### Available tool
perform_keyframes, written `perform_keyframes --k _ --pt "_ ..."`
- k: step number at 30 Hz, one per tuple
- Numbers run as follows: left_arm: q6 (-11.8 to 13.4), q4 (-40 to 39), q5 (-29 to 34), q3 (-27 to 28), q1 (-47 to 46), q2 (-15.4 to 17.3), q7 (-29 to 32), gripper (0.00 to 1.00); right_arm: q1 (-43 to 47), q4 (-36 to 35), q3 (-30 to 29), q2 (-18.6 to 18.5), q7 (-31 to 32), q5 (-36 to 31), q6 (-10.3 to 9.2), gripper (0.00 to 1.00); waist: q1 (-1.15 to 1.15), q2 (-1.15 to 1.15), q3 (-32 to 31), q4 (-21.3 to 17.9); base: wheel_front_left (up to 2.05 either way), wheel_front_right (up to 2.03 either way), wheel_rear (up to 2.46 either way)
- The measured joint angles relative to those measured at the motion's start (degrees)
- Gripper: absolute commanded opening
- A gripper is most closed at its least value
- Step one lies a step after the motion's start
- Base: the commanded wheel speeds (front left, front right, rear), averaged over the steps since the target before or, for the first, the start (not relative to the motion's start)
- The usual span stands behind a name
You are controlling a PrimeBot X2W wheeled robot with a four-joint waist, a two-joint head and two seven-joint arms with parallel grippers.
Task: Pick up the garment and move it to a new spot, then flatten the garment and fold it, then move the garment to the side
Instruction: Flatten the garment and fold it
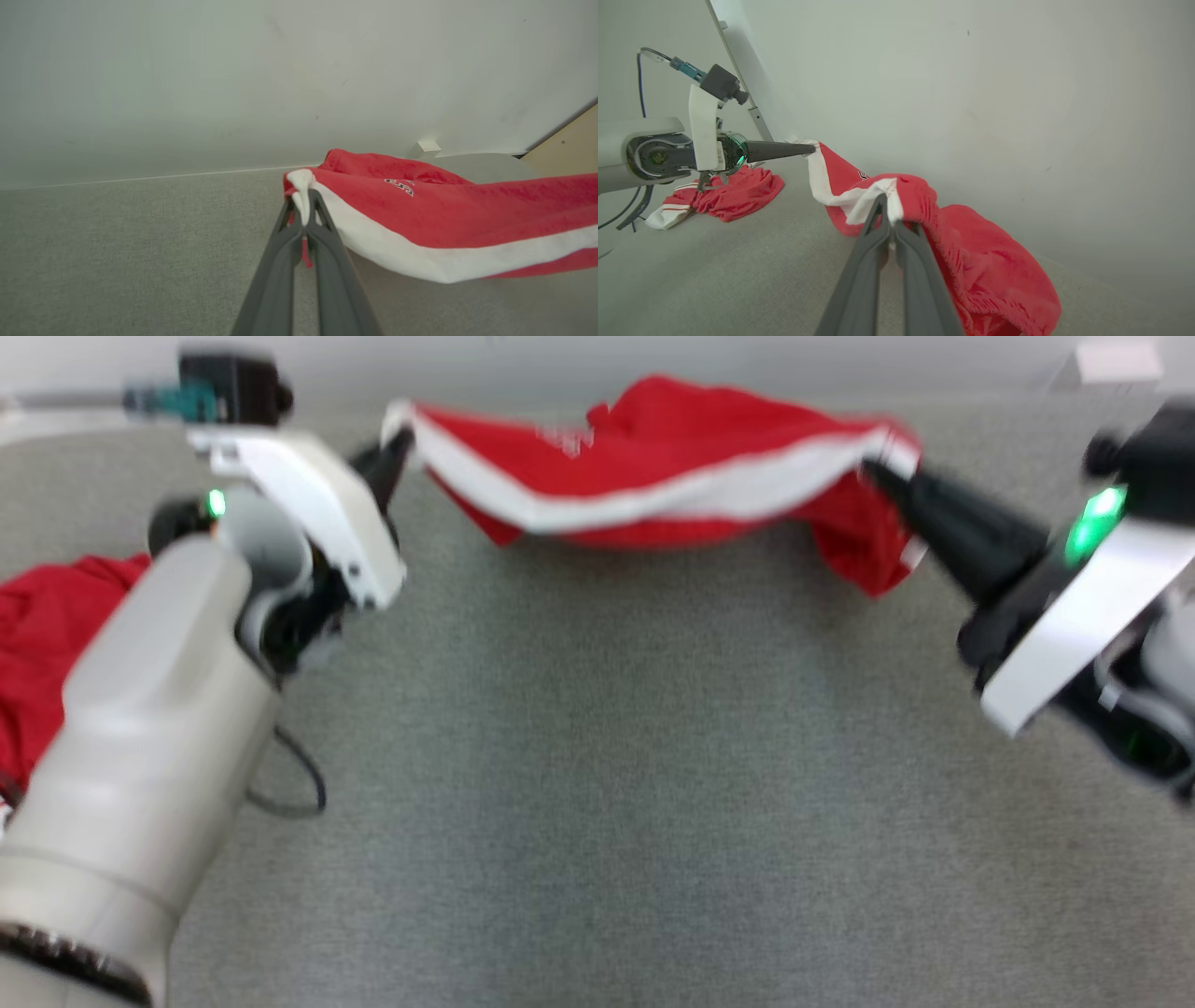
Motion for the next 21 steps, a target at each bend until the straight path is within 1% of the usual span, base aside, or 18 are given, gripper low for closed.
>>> perform_keyframes --k 5,8,14,17,21 --pt "0.0 -6.69 -4.09 -4.78 9.67 4.7 6.16 0.0 12.13 -6.23 0.11 -1.43 6.92 -0.07 0.0 0.0 -0.01 0.0 -6.19 0.19 0.0 0.0 0.0" --pt "0.0 -11.76 -6.89 -6.92 15.29 7.77 9.45 0.0 18.96 -9.29 0.03 -3.19 10.89 0.21 0.0 0.0 -0.01 0.0 -10.14 0.42 0.0 0.0 0.0" --pt "0.09 -21.15 -12.99 -8.48 24.97 14.94 17.26 0.0 30.69 -15.52 0.04 -7.09 17.04 3.04 0.0 0.0 -0.02 0.0 -17.34 0.98 0.0 0.0 0.0" --pt "1.69 -28.15 -15.92 -8.5 28.48 18.8 21.21 0.0 34.62 -19.28 0.07 -9.76 18.69 4.09 0.0 0.0 -0.03 0.0 -19.79 1.19 0.0 0.0 0.0" --pt "5.28 -38.73 -19.29 -8.14 33.22 24.57 25.13 0.0 39.61 -24.38 0.11 -13.11 21.13 7.37 0.0 0.0 -0.03 0.0 -21.17 1.09 0.0 0.0 0.0"
